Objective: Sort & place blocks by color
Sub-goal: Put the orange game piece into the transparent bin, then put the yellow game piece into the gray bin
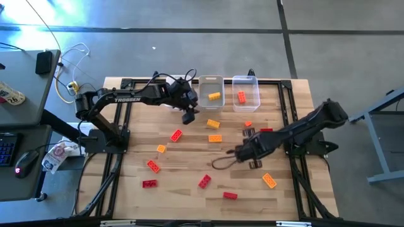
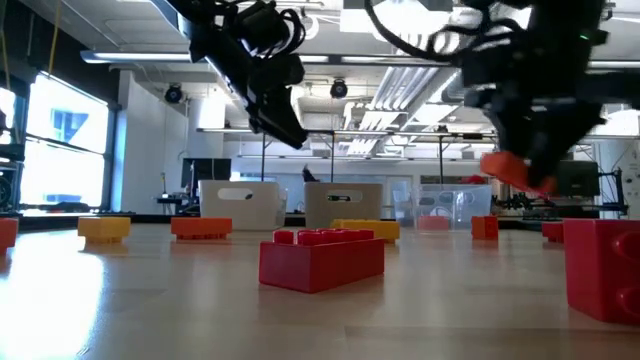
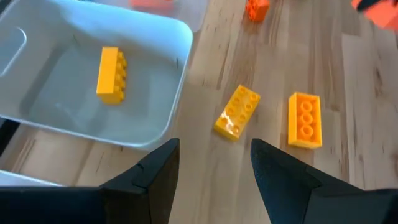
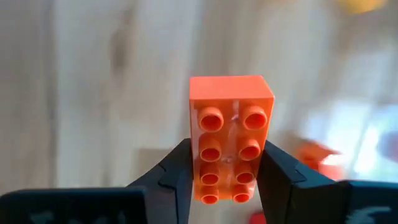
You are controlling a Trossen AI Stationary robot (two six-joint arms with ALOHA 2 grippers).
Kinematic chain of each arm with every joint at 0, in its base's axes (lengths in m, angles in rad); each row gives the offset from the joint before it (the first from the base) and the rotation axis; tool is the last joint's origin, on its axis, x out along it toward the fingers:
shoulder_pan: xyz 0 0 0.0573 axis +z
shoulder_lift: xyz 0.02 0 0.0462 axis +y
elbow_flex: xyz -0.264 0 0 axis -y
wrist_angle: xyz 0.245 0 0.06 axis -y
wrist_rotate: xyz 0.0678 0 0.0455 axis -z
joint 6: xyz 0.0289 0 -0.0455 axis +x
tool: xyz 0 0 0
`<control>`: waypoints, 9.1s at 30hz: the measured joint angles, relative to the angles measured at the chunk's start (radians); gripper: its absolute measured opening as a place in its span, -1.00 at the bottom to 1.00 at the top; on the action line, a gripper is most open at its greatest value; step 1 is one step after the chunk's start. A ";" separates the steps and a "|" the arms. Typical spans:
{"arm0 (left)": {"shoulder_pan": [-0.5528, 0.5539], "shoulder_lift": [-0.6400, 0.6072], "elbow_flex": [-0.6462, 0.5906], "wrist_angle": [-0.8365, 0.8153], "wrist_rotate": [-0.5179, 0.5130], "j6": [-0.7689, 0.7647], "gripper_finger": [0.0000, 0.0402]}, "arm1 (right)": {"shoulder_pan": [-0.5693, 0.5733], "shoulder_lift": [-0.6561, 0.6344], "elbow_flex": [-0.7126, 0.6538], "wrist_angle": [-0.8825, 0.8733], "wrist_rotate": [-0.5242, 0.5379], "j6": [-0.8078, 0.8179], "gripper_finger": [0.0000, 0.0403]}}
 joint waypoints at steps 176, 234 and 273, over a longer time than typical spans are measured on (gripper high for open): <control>-0.660 0.147 -0.180 -0.616 -0.327 -1.446 -0.11 | -0.864 0.266 0.664 -0.193 -0.054 -0.156 -0.04; -0.107 -0.230 -0.182 0.297 -0.353 -0.393 -0.46 | -0.679 0.074 0.662 -0.364 0.077 0.053 -0.04; 0.091 0.264 0.090 0.327 -0.117 -0.261 -0.36 | -0.624 0.076 0.660 -0.530 -0.099 0.046 -0.04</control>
